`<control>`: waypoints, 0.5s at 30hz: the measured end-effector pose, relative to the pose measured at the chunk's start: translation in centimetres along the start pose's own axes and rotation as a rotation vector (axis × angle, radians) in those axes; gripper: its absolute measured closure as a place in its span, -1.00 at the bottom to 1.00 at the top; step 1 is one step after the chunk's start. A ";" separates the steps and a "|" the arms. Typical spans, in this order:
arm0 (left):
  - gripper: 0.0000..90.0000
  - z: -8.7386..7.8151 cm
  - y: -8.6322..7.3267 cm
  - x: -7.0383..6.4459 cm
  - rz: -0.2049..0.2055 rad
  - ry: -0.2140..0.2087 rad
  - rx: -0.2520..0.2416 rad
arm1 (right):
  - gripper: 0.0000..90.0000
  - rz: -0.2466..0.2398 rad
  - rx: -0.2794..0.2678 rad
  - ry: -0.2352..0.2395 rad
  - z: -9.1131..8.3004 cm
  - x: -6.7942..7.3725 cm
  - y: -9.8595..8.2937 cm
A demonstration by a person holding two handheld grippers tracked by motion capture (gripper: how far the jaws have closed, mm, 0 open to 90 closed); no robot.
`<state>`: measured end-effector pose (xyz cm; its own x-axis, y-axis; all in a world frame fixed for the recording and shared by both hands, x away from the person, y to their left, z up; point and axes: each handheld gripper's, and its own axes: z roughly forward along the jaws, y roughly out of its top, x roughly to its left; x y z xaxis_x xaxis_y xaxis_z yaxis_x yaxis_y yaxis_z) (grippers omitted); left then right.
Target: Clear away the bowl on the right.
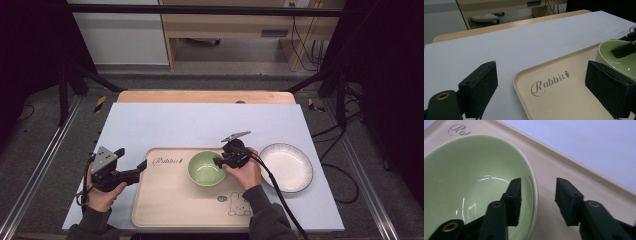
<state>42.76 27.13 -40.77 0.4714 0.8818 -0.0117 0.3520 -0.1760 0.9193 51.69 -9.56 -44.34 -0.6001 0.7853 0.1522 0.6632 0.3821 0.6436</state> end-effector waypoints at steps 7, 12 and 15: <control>-0.76 0.0 0.0 0.0 0.000 0.000 0.000 | -0.18 -0.020 -0.064 -0.020 -1.1 0.1 0.2; -0.77 0.0 0.0 0.0 0.001 0.000 0.002 | -0.34 -0.028 -0.096 -0.036 -2.0 0.3 0.2; -0.77 0.0 0.0 0.1 0.001 0.000 0.003 | -0.40 -0.035 -0.123 -0.048 -2.6 0.5 0.2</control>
<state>42.78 27.18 -40.79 0.4716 0.8818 -0.0111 0.3541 -0.1778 0.9182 50.37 -10.35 -42.19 -0.5980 0.7960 0.0939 0.5808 0.3496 0.7352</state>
